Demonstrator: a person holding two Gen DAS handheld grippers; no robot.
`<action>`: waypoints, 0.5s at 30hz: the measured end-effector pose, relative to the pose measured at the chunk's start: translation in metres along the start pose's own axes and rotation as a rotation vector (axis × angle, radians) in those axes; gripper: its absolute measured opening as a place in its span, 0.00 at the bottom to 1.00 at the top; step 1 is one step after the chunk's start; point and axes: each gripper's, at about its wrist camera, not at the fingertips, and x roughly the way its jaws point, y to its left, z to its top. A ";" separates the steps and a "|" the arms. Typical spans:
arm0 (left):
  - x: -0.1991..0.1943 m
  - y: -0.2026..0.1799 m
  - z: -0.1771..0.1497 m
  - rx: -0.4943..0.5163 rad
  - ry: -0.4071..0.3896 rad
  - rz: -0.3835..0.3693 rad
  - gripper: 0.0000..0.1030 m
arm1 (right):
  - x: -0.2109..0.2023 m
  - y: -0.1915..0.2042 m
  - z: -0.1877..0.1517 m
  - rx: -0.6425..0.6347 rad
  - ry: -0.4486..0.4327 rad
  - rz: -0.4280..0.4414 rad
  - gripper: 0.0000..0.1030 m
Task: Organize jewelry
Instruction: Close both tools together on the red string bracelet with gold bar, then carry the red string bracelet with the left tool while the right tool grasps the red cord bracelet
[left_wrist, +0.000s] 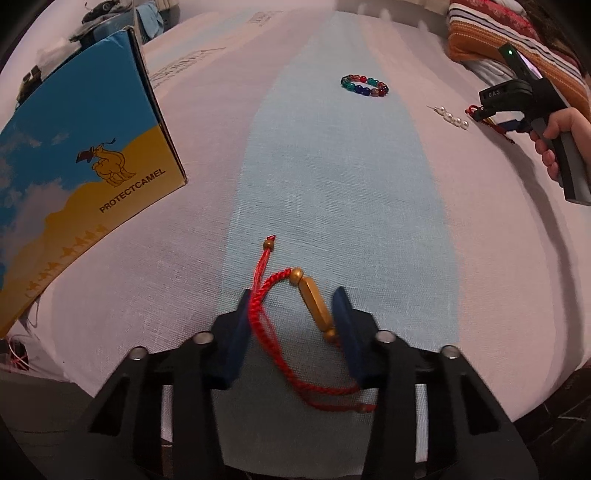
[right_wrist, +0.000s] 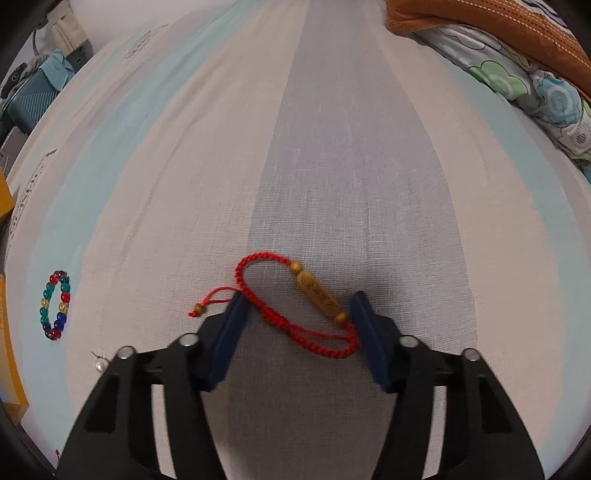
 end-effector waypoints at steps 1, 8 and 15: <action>-0.001 0.001 0.000 0.000 0.002 -0.004 0.31 | 0.001 -0.002 0.001 0.004 0.004 0.002 0.40; -0.002 0.011 0.001 -0.007 0.026 -0.046 0.10 | -0.004 -0.002 -0.003 -0.008 0.003 -0.017 0.13; -0.006 0.016 0.002 -0.008 0.025 -0.077 0.06 | -0.013 -0.007 -0.012 0.009 -0.023 -0.018 0.12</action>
